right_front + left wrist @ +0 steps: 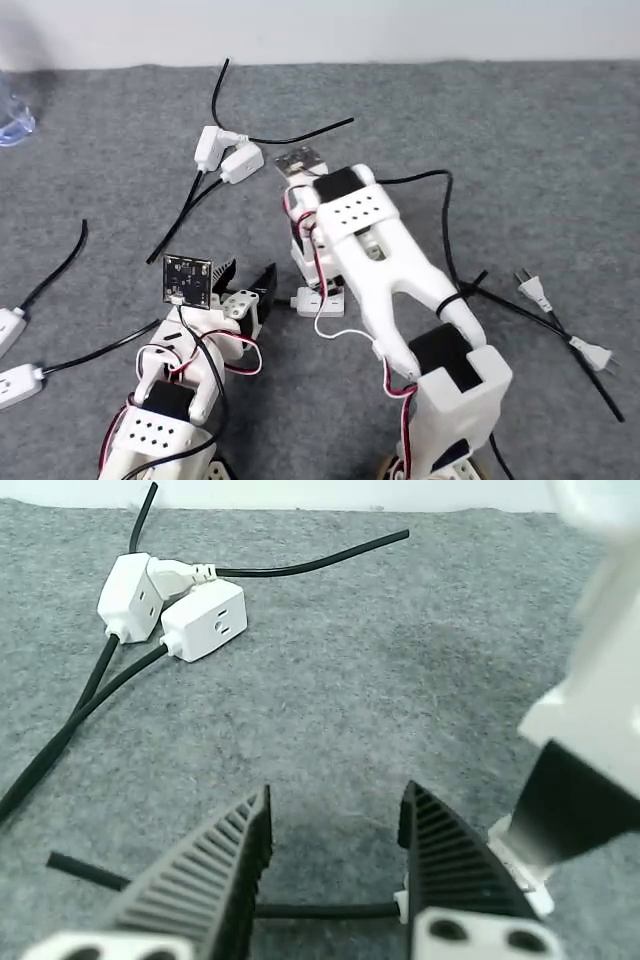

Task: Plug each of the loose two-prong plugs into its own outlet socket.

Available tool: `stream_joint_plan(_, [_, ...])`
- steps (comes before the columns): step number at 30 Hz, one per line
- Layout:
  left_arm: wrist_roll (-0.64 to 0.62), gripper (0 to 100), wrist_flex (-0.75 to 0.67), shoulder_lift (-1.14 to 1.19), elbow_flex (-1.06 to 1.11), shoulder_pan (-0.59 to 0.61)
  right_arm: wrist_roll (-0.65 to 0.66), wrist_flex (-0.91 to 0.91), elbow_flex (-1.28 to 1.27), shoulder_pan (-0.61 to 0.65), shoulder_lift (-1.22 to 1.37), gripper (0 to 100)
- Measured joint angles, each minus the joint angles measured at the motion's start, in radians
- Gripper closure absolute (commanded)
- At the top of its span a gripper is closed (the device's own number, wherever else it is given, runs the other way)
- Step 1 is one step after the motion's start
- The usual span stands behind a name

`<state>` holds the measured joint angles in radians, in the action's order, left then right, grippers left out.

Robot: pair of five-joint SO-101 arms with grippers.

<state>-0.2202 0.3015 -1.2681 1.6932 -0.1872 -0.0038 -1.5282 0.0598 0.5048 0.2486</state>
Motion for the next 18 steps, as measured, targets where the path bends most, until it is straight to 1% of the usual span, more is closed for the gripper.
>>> stream_joint_plan(11, [0.0,80,0.0,0.0,0.0,0.0,-0.003,-0.006,-0.009,-0.002,0.0,99.1])
stream_joint_plan(18, [0.0,80,0.0,0.0,0.0,0.0,-0.003,-0.051,-0.015,-0.002,0.0,99.1])
